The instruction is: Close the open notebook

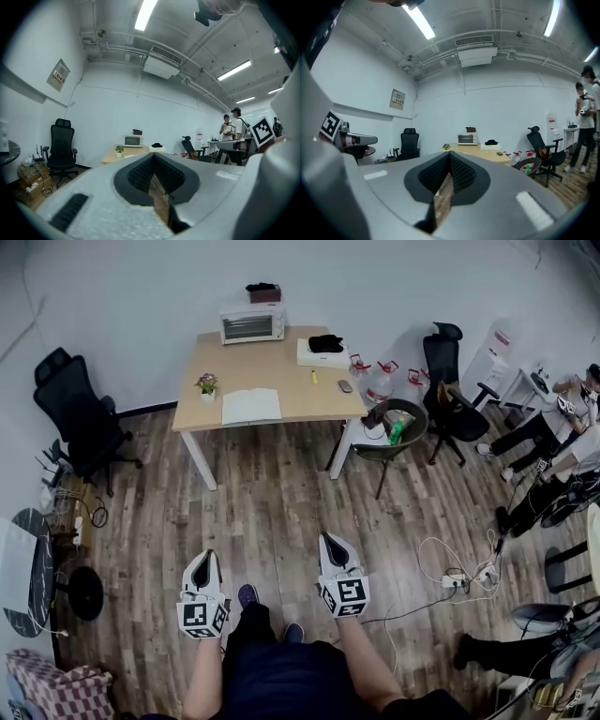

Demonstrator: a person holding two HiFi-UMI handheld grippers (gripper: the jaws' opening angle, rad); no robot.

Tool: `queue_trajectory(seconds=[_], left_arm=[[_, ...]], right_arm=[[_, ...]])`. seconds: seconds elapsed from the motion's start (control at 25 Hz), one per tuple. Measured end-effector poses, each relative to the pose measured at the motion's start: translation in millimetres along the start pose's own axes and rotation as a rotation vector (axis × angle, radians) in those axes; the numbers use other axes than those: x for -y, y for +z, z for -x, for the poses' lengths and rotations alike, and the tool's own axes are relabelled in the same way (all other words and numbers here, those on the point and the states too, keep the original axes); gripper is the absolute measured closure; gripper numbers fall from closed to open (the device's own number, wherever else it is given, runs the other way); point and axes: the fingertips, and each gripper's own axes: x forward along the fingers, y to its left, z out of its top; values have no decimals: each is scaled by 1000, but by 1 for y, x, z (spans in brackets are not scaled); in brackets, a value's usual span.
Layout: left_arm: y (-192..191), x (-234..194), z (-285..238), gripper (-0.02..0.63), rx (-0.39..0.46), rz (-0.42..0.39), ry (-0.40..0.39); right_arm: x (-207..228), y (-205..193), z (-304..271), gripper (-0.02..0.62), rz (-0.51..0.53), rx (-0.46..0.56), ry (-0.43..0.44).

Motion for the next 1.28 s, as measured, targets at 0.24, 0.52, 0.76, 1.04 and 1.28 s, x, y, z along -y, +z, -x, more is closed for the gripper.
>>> queue_trajectory(seconds=[0.24, 0.52, 0.76, 1.04, 1.28], left_arm=[[-2, -18, -18, 611, 18, 6, -6], [-1, -35, -52, 611, 46, 32, -15], [-5, -45, -73, 611, 34, -2, 2], [0, -57, -109, 611, 28, 9, 1], [-2, -66, -147, 611, 9, -12, 0]], right_arm=[[-4, 0, -20, 588, 49, 13, -24], [7, 2, -50, 588, 57, 18, -31], [12, 0, -76, 588, 58, 18, -26], [20, 4, -117, 588, 95, 10, -5], [34, -2, -154, 588, 64, 3, 2]])
